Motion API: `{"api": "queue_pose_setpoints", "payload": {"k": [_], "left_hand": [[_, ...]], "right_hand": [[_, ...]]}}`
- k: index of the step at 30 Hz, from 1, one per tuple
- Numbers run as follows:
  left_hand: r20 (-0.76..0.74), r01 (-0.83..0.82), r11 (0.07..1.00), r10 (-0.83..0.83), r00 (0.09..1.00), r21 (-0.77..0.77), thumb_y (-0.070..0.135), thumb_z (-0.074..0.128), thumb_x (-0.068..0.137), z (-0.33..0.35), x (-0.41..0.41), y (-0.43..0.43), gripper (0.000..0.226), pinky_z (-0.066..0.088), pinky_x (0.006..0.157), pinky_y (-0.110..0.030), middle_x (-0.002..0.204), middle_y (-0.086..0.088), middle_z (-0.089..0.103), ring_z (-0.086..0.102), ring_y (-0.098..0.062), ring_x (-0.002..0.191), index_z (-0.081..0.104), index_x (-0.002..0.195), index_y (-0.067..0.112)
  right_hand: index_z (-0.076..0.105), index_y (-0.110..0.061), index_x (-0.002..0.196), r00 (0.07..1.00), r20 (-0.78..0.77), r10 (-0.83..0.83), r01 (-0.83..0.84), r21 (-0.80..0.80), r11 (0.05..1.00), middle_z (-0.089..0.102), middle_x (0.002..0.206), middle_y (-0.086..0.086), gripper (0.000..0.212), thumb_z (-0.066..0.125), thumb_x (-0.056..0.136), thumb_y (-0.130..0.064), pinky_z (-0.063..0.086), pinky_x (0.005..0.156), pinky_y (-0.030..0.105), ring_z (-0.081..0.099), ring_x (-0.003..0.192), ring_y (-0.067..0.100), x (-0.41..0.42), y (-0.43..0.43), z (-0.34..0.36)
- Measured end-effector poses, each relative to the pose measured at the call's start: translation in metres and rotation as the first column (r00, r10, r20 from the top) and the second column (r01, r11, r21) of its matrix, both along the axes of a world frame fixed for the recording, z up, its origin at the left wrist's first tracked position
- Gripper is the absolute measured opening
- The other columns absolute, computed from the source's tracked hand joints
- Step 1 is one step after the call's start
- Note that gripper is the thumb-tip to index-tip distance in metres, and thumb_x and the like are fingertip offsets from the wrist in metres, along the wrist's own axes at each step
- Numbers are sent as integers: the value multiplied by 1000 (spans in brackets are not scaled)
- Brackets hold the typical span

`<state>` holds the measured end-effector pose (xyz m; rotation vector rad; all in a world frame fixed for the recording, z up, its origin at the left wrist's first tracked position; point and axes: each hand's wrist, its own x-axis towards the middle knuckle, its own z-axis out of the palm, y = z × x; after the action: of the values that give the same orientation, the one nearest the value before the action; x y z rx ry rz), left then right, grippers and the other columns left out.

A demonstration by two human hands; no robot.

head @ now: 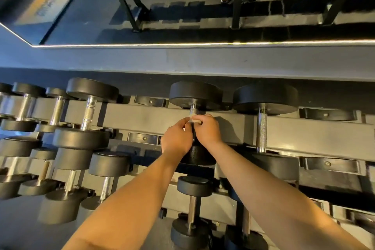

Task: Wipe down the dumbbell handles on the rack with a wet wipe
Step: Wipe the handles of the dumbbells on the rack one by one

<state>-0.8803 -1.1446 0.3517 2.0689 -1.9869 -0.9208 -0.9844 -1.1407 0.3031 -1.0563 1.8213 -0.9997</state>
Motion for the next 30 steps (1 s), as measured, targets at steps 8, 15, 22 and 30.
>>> {"api": "queue_pose_setpoints", "payload": {"k": [8, 15, 22, 30], "left_hand": [[-44, -17, 1000, 16, 999, -3, 46, 35, 106, 1, 0, 0, 40, 54, 91, -35, 125, 5, 69, 64, -20, 110, 55, 139, 39], [-17, 16, 1000, -16, 1000, -6, 49, 32, 106, 2, 1, 0, 40, 48, 80, -26, 120, 7, 70, 62, -12, 99, 54, 139, 41], [-3, 13, 1000, -13, 1000, -9, 46, 33, 106, 1, 2, -1, 40, 47, 85, -30, 121, 4, 70, 64, -18, 108, 54, 139, 40], [12, 31, 999, -31, 999, -36, 44, 32, 108, 1, 3, -3, 41, 47, 88, -31, 125, 4, 69, 64, -18, 110, 53, 142, 37]], "right_hand": [[67, -13, 129, 995, -85, 49, -49, 5, 999, 53, 128, 4, 33, 49, 102, -8, 41, 92, 20, 56, 113, 20, 3, -2, 2], [72, -12, 117, 997, -67, -44, 47, 32, 998, 44, 129, 1, 25, 55, 100, -12, 41, 88, 21, 56, 105, 18, 3, -7, 5], [69, -14, 127, 998, -61, -1, 4, 56, 998, 55, 122, 7, 32, 53, 100, -7, 43, 87, 20, 58, 110, 24, 7, 6, 6], [57, -13, 140, 1000, -25, -8, 9, 31, 999, 47, 137, 8, 40, 52, 101, -8, 46, 103, 28, 51, 124, 26, 2, -15, 16]]}}
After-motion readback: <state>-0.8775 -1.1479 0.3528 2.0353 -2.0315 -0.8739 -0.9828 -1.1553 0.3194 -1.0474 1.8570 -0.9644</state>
